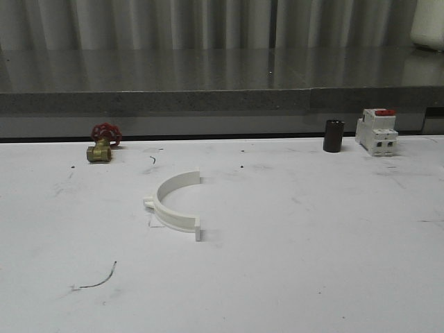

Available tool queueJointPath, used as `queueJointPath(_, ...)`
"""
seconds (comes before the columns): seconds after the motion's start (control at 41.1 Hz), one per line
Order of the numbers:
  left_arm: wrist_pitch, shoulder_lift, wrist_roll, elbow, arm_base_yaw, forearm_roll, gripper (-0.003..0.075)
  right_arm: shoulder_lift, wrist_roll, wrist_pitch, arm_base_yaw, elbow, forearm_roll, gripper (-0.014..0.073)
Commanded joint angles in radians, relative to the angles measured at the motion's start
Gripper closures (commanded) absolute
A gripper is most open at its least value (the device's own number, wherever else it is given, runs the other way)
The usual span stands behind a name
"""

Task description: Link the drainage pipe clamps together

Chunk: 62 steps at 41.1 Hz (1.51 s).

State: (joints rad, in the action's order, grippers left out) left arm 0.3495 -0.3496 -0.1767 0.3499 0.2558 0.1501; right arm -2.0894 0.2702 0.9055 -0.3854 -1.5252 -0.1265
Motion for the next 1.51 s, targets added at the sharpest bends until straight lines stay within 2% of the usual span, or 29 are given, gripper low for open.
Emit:
queueJointPath(0.0, -0.086, -0.005, -0.001, 0.028, -0.002, 0.004, 0.0741, 0.054, 0.010, 0.024, -0.002, -0.026, 0.000, 0.0548)
queueJointPath(0.195, -0.086, -0.005, -0.001, 0.028, -0.002, 0.004, 0.0741, 0.101, -0.017, 0.053, 0.005, -0.026, 0.000, 0.0548)
queueJointPath(0.341, -0.086, -0.005, -0.001, 0.028, -0.002, 0.004, 0.0741, 0.150, -0.154, 0.103, 0.041, -0.026, 0.032, 0.0548)
queueJointPath(0.536, -0.086, -0.005, -0.001, 0.028, -0.002, 0.004, 0.0741, 0.189, -0.429, 0.172, 0.197, -0.026, 0.243, 0.0548)
queueJointPath(0.779, -0.086, -0.005, -0.001, 0.028, -0.002, 0.004, 0.0741, 0.192, -0.704, 0.158, 0.448, -0.026, 0.253, 0.0548)
queueJointPath(0.974, -0.085, -0.005, -0.001, 0.028, -0.002, 0.004, 0.0741, 0.190, -0.782, 0.114, 0.637, -0.026, 0.253, 0.0548)
queueJointPath(1.12, -0.085, -0.005, -0.001, 0.028, -0.002, 0.004, 0.0741, 0.184, -0.847, 0.051, 0.737, -0.026, 0.246, 0.0548)
queueJointPath(1.339, -0.085, -0.005, -0.001, 0.028, -0.002, 0.004, 0.0741, 0.146, -0.873, -0.004, 0.840, -0.028, 0.222, 0.0548)
queueJointPath(1.485, -0.085, -0.005, -0.001, 0.028, -0.002, 0.004, 0.0741, 0.100, -0.896, 0.009, 0.879, -0.084, 0.222, 0.0548)
